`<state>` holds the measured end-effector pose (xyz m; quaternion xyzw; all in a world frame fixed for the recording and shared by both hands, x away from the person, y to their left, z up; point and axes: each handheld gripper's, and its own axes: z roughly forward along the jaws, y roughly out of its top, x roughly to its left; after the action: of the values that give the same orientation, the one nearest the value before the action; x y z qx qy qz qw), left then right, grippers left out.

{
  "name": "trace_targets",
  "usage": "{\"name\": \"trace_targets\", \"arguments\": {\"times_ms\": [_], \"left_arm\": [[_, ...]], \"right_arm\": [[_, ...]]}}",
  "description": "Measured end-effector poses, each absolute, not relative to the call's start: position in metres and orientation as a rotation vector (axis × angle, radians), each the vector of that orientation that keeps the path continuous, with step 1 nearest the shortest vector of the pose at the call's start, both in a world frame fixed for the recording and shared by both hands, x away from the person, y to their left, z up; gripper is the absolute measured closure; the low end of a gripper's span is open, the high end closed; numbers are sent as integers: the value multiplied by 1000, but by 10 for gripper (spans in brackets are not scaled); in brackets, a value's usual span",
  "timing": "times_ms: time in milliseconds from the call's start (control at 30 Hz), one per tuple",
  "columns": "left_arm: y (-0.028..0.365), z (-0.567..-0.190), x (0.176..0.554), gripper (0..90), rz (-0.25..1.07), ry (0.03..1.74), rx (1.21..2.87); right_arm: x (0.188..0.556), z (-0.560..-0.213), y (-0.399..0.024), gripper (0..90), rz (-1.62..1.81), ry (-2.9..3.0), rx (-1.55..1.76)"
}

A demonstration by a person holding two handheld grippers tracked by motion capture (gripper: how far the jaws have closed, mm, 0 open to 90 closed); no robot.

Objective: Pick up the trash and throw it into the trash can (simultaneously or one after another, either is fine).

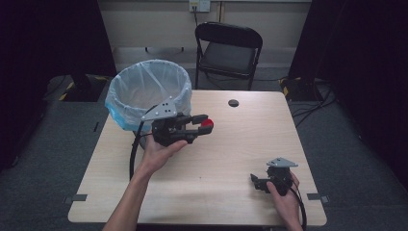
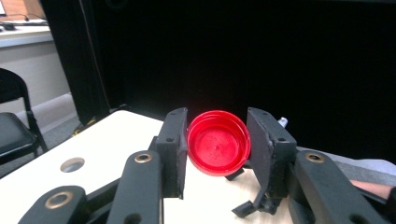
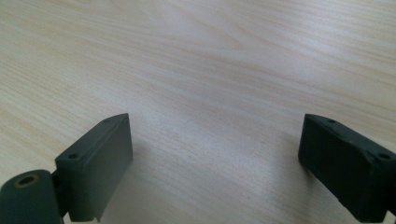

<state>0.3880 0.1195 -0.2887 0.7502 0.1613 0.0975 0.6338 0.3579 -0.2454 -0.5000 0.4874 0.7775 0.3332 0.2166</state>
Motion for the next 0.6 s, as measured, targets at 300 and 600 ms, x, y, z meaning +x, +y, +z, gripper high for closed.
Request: {"name": "trace_targets", "arguments": {"times_ms": [300, 600], "left_arm": [[125, -269, 391, 599, 244, 352, 1683], [138, -256, 398, 599, 271, 356, 1645]], "right_arm": [[358, -500, -245, 90, 923, 2154, 1350], [358, -500, -245, 90, 923, 2154, 1350]]}}
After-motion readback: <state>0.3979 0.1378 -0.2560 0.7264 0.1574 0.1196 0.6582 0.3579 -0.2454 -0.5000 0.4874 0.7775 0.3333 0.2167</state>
